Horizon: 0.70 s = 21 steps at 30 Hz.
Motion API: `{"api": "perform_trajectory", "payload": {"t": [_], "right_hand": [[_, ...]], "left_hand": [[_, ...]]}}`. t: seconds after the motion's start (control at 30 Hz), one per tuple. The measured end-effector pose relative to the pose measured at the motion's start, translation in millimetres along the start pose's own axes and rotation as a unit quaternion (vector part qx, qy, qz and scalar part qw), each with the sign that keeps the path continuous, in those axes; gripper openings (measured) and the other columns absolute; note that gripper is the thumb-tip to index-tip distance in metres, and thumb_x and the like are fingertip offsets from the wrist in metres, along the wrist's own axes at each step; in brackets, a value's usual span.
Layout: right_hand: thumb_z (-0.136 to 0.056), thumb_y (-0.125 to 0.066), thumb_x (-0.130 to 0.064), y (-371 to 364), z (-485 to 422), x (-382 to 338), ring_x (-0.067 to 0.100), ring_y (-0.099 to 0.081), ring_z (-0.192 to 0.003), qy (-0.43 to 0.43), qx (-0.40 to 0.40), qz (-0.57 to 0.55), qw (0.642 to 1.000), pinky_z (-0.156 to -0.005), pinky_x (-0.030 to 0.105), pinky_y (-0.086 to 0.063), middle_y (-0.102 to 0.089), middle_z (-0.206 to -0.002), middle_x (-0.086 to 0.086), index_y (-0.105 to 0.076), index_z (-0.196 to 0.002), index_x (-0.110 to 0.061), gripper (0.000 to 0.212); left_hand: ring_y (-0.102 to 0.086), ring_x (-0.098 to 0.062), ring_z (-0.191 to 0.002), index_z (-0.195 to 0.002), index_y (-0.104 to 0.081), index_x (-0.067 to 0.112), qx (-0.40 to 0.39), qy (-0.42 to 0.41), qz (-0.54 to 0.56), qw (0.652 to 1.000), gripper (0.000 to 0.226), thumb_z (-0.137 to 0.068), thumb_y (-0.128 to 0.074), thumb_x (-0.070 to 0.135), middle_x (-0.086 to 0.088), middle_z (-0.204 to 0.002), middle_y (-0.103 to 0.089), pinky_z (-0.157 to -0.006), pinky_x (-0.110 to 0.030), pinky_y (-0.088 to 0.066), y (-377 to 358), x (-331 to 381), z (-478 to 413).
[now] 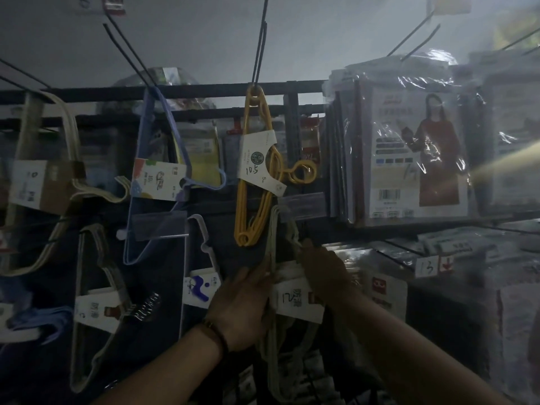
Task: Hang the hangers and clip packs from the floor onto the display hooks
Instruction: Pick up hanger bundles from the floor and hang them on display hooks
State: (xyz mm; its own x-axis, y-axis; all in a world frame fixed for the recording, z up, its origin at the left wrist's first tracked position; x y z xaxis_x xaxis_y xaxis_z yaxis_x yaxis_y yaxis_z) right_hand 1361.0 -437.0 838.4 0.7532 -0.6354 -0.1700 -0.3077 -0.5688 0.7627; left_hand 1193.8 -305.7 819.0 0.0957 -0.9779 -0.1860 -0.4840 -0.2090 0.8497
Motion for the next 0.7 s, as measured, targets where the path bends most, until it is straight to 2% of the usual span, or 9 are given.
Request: {"api": "perform_trajectory", "payload": {"t": [0.1,0.17,0.23,0.3,0.4,0.53,0.57,0.63,0.7], "right_hand": [[-0.112,-0.036,-0.021,-4.9,-13.8,-4.5,0.029,-0.072,-0.099,0.0,-0.031,-0.034,0.999,-0.082,0.042,-0.06,-0.072,-0.113,0.012,-0.055,-0.128,-0.009,0.028],[-0.111,-0.036,-0.016,-6.4,-20.1,-7.3,0.035,-0.067,-0.111,-0.027,-0.048,-0.034,0.998,-0.092,0.044,-0.056,-0.067,-0.123,0.017,-0.052,-0.133,-0.004,0.03],[-0.113,-0.031,-0.019,-10.5,-19.7,-8.9,0.033,-0.064,-0.119,-0.033,-0.06,-0.004,0.998,-0.097,0.042,-0.054,-0.063,-0.133,0.016,-0.044,-0.144,-0.004,0.037],[-0.114,-0.027,-0.024,-8.9,-15.5,-10.8,0.029,-0.067,-0.117,-0.027,-0.057,0.04,0.997,-0.095,0.04,-0.057,-0.065,-0.133,0.013,-0.042,-0.145,-0.006,0.039],[-0.113,-0.03,-0.032,2.8,-2.1,-22.5,0.028,-0.07,-0.108,-0.051,-0.057,0.04,0.996,-0.087,0.043,-0.061,-0.066,-0.126,0.011,-0.05,-0.135,-0.009,0.038],[-0.104,-0.046,-0.04,19.1,46.7,-59.3,0.038,-0.06,-0.119,-0.101,-0.012,-0.001,0.995,-0.088,0.046,-0.057,-0.049,-0.141,0.018,-0.032,-0.149,-0.008,0.057],[-0.103,-0.048,-0.039,19.5,65.5,-78.4,0.04,-0.062,-0.115,-0.086,-0.017,-0.042,0.995,-0.086,0.047,-0.058,-0.05,-0.139,0.019,-0.031,-0.148,-0.01,0.056],[-0.104,-0.046,-0.039,14.1,107.1,-127.7,0.039,-0.066,-0.103,-0.018,-0.059,-0.111,0.992,-0.08,0.048,-0.059,-0.06,-0.125,0.017,-0.04,-0.138,-0.017,0.042],[-0.104,-0.047,-0.043,1.9,152.0,-186.4,0.031,-0.067,-0.093,0.073,-0.129,-0.157,0.976,-0.076,0.046,-0.059,-0.066,-0.112,0.006,-0.05,-0.127,-0.026,0.028]], "left_hand": [[-0.044,-0.021,-0.132,-0.147,-0.048,0.033,-0.025,0.023,-0.017,0.999,0.052,-0.098,-0.048,0.049,0.006,-0.154,-0.043,-0.102,-0.033,-0.044,1.8,-0.3,-1.9],[-0.05,-0.021,-0.124,-0.137,-0.056,0.032,-0.05,0.048,-0.019,0.997,0.043,-0.099,-0.049,0.05,0.006,-0.141,-0.052,-0.096,-0.032,-0.046,3.1,0.0,-5.2],[-0.056,-0.022,-0.117,-0.129,-0.061,0.03,-0.071,0.066,-0.007,0.995,0.037,-0.099,-0.05,0.05,0.004,-0.131,-0.056,-0.09,-0.031,-0.049,8.2,3.1,-6.4],[-0.06,-0.022,-0.112,-0.121,-0.065,0.029,-0.084,0.075,-0.003,0.994,0.033,-0.099,-0.05,0.049,0.003,-0.125,-0.059,-0.086,-0.031,-0.052,16.0,6.9,1.1],[-0.062,-0.019,-0.104,-0.116,-0.065,0.031,-0.114,0.088,0.016,0.989,0.032,-0.098,-0.05,0.052,0.004,-0.119,-0.064,-0.082,-0.032,-0.053,32.9,7.0,37.5],[-0.067,-0.014,-0.099,-0.117,-0.059,0.044,-0.189,0.141,0.065,0.97,0.039,-0.089,-0.05,0.07,0.014,-0.111,-0.069,-0.085,-0.035,-0.057,58.3,-4.6,117.4],[-0.068,-0.013,-0.098,-0.115,-0.059,0.046,-0.202,0.162,0.078,0.963,0.04,-0.087,-0.049,0.074,0.016,-0.109,-0.069,-0.085,-0.036,-0.058,64.4,-9.5,145.2],[-0.066,-0.012,-0.099,-0.109,-0.057,0.047,-0.223,0.2,0.072,0.952,0.042,-0.084,-0.045,0.079,0.017,-0.106,-0.068,-0.085,-0.037,-0.058,75.3,-20.1,209.9],[-0.065,-0.013,-0.108,-0.111,-0.056,0.045,-0.223,0.24,0.051,0.944,0.043,-0.086,-0.044,0.078,0.013,-0.109,-0.07,-0.088,-0.036,-0.057,84.2,-32.7,286.3]]}}
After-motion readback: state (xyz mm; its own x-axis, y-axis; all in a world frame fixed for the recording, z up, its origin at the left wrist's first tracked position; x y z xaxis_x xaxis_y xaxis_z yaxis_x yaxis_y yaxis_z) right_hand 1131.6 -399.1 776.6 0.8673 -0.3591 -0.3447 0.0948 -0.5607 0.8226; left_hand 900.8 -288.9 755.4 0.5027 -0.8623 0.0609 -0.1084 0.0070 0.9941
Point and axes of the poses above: each hand's wrist, its own z-axis away from the middle knuckle, its own y-axis out of the back of the hand, x = y × z, the point moved 2 cm from there along -z, towards the middle knuckle
